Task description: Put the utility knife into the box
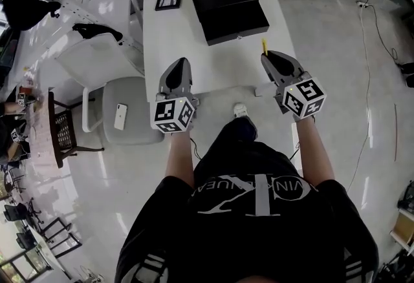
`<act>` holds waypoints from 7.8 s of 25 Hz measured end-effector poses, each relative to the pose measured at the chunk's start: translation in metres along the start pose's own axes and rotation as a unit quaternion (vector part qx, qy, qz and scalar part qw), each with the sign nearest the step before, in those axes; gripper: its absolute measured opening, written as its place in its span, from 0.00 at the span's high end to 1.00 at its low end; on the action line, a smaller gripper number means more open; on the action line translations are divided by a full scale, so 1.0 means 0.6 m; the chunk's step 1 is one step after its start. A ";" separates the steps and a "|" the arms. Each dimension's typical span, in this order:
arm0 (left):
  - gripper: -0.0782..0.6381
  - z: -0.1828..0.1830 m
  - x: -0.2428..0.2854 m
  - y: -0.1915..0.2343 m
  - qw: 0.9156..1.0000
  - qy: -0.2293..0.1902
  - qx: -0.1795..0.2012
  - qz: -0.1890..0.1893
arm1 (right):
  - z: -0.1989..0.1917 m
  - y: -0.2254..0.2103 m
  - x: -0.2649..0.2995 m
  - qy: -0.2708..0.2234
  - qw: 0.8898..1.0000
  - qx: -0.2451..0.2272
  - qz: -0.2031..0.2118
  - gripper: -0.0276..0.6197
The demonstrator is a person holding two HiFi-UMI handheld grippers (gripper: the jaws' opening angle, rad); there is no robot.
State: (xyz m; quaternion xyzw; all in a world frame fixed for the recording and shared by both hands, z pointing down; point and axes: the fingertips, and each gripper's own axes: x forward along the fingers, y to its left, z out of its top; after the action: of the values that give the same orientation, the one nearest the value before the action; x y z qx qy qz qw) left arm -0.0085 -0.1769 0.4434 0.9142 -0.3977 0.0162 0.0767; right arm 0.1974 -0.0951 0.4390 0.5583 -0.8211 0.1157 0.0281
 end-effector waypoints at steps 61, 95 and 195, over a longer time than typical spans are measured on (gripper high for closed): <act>0.88 -0.051 0.188 0.140 0.988 0.025 -0.080 0.128 | -0.183 -0.085 0.344 0.440 0.803 -0.272 0.297 0.88; 0.88 -0.046 0.175 0.093 0.989 0.025 -0.076 0.123 | -0.108 -0.129 0.353 0.357 0.882 -0.210 0.225 0.91; 0.88 0.186 0.196 0.112 0.988 -0.066 0.016 0.138 | 0.226 -0.201 0.299 -0.015 0.988 -0.088 0.123 0.94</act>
State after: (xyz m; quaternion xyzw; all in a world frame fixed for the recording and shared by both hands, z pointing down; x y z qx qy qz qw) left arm 0.0191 -0.3245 0.3527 0.8508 -0.5238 -0.0273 0.0324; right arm 0.2528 -0.3308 0.3579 0.4504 -0.8906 0.0373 0.0500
